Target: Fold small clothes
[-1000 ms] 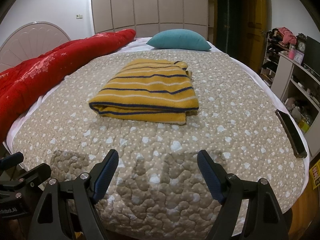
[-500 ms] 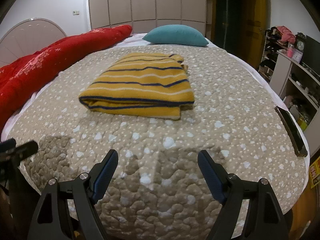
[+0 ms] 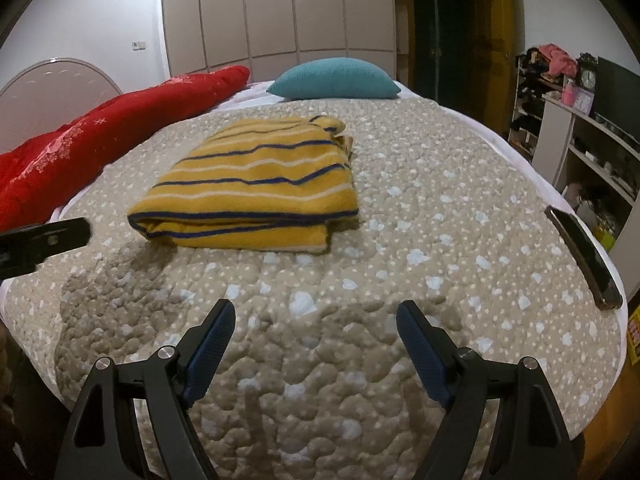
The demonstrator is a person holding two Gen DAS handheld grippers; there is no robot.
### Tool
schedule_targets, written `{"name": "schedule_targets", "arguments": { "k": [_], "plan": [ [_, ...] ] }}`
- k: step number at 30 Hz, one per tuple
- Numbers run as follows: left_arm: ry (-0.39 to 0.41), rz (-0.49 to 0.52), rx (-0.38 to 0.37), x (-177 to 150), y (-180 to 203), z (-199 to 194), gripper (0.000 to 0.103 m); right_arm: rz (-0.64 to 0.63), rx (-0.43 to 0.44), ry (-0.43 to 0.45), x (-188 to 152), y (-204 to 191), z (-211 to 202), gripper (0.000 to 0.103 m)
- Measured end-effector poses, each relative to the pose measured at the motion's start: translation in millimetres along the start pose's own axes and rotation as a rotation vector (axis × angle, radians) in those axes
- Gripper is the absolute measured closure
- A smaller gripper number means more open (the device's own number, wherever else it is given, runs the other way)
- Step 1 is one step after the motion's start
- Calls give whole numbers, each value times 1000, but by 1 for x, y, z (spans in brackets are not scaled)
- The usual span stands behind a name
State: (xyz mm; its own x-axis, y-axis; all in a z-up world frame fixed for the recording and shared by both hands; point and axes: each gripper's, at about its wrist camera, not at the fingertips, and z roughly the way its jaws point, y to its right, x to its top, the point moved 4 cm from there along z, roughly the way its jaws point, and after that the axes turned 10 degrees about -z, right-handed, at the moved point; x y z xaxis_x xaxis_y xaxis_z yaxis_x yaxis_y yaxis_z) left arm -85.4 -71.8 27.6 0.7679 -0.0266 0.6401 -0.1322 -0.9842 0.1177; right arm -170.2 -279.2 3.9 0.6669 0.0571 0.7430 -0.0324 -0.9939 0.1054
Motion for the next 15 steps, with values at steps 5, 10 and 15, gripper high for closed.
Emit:
{"name": "schedule_targets", "arguments": {
  "k": [5,10,15],
  "plan": [
    [-52,-2,-17,-1,12,20,0,-12,-34,11,17,14,13,16],
    [-68,-20,-20,-8,14,24,0,3,-38,24,25,21,16,15],
    [-63,-35,-44,-13,14,18,0,15,-18,4,15,19,17,14]
  ]
}}
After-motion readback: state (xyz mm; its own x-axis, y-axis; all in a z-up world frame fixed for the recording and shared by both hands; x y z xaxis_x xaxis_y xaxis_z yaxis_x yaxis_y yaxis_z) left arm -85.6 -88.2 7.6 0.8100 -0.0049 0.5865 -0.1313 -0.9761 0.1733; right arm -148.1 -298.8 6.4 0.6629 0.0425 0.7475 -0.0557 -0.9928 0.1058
